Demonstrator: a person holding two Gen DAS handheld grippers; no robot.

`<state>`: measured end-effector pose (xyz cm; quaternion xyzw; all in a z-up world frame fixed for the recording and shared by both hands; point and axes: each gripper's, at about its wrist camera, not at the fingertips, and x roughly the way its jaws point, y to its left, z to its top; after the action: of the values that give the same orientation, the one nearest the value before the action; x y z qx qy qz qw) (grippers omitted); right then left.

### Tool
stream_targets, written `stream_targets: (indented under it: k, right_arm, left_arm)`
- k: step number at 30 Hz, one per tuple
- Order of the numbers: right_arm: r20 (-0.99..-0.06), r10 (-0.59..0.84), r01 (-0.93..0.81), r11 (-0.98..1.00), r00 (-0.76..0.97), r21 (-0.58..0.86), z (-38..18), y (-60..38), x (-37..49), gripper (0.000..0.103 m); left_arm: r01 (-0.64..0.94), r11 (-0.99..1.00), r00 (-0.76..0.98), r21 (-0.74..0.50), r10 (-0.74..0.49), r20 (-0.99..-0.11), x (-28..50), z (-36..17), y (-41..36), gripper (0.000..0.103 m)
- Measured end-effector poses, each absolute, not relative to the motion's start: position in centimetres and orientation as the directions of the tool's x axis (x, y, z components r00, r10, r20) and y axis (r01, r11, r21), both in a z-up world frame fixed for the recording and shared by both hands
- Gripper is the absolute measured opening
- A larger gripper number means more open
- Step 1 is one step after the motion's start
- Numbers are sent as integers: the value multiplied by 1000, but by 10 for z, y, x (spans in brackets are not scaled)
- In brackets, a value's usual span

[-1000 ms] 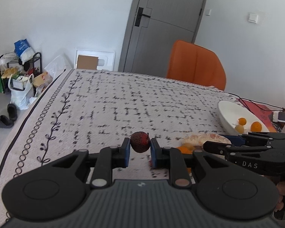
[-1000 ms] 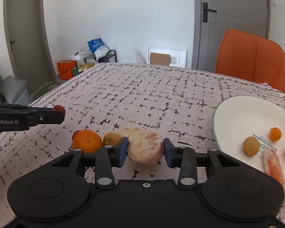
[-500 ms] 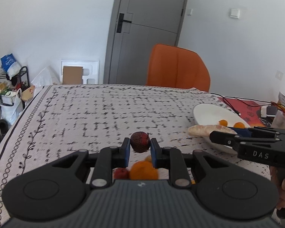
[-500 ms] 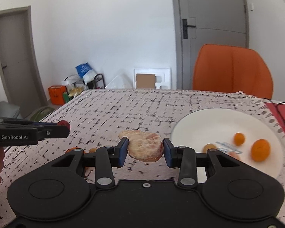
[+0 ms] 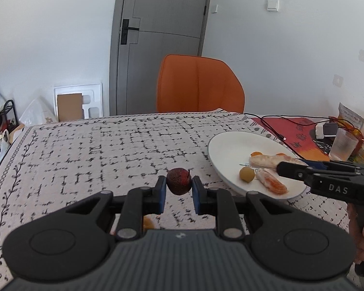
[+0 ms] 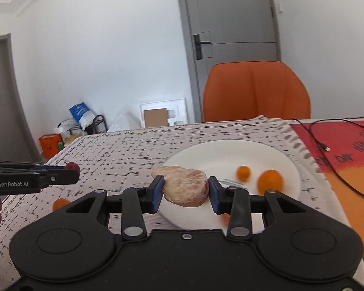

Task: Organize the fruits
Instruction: 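Carry the plum and pomelo piece over the white bowl and open both grippers, then withdraw both open grippers from the bowl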

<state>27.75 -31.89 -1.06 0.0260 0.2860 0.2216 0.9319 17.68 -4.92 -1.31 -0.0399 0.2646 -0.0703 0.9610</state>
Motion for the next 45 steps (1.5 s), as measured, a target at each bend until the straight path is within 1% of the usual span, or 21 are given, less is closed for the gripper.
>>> stream_targets:
  k: [4,18,19,20,32,38,41,45]
  right_arm:
    - [-518,421,-370,906,745,204,-14,-338,280,37]
    - [-520,381,-305,924,765,229,-31,-374,287,38]
    - [-521,377,-298,926,766,232,-32,-375,288,39]
    - [-525,374,-293,927,764,234,-33,-376,290,44]
    - [-518,398,-314,917,757,246,-30,-379,279,45]
    - [-519,403,-316,915,754,252,-29,-377,273,47]
    - [-518,407,-319,913,752,254,-29,-376,271,48]
    - [-521,411,-322,911,748,257,-28,-372,268,49]
  left_arm:
    - [123,987,847,-103,-158,-507,184,-13,-59,21]
    - [190,980,828,-61,-194,-525,209,-14,-101,21]
    - [196,979,827,-59,-197,-526,210,-14,-104,21]
    - [200,978,826,-58,-200,-527,212,-15,-106,21]
    - [250,967,814,-53,-240,-529,220,-15,-128,21]
    - [272,961,813,-54,-260,-521,219,-11,-134,21]
    - [274,960,813,-52,-261,-520,218,-8,-134,25]
    - [273,961,815,-47,-257,-520,212,-5,-129,25]
